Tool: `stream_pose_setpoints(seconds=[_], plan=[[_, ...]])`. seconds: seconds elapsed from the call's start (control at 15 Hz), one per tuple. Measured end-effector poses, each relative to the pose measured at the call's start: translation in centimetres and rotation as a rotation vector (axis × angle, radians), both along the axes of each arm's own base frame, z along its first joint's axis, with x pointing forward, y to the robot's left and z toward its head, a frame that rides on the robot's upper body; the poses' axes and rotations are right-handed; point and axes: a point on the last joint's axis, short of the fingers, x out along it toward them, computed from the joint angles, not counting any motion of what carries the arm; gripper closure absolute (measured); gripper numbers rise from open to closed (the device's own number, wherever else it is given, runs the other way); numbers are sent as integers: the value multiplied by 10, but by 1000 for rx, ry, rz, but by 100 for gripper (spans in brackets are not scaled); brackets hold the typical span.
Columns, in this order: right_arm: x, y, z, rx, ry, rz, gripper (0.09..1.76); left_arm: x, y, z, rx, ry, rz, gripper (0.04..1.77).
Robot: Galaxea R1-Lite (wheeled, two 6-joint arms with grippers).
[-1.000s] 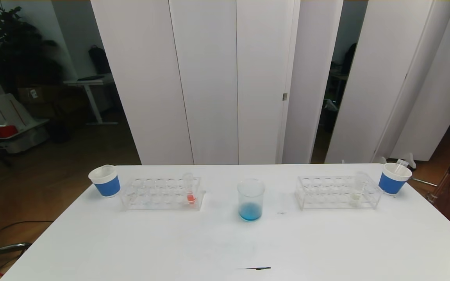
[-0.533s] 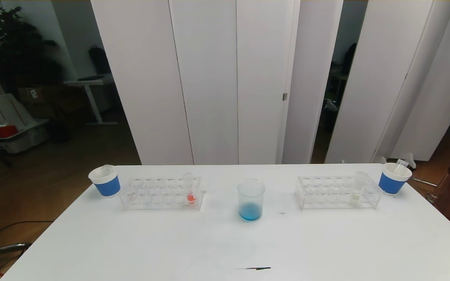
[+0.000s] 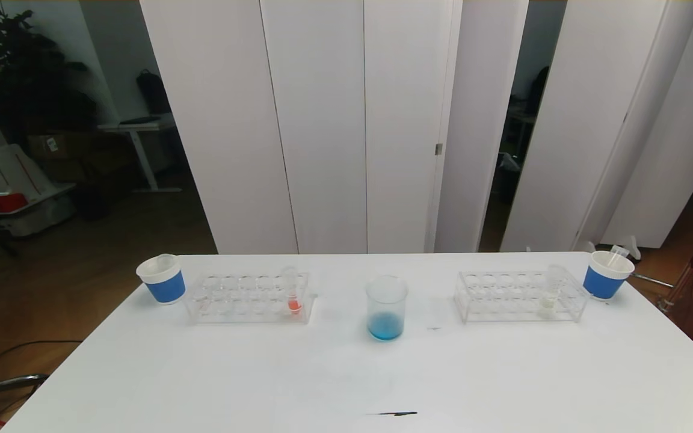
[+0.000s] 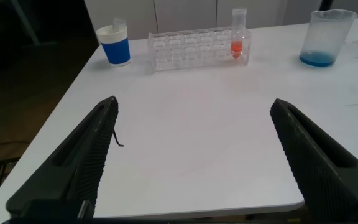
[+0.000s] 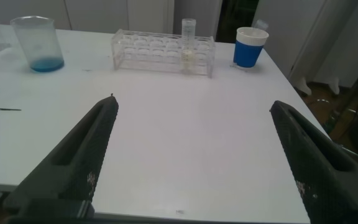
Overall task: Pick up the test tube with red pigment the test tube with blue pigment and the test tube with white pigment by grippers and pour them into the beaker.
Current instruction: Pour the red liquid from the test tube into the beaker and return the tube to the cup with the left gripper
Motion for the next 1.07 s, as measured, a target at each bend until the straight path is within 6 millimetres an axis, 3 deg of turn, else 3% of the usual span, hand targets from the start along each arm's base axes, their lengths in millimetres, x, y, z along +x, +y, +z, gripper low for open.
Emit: stream_pose_setpoints(seconds=[1.07], plan=[[0, 0, 0, 0, 0, 0, 10, 0, 0, 0, 0, 1, -1, 6]])
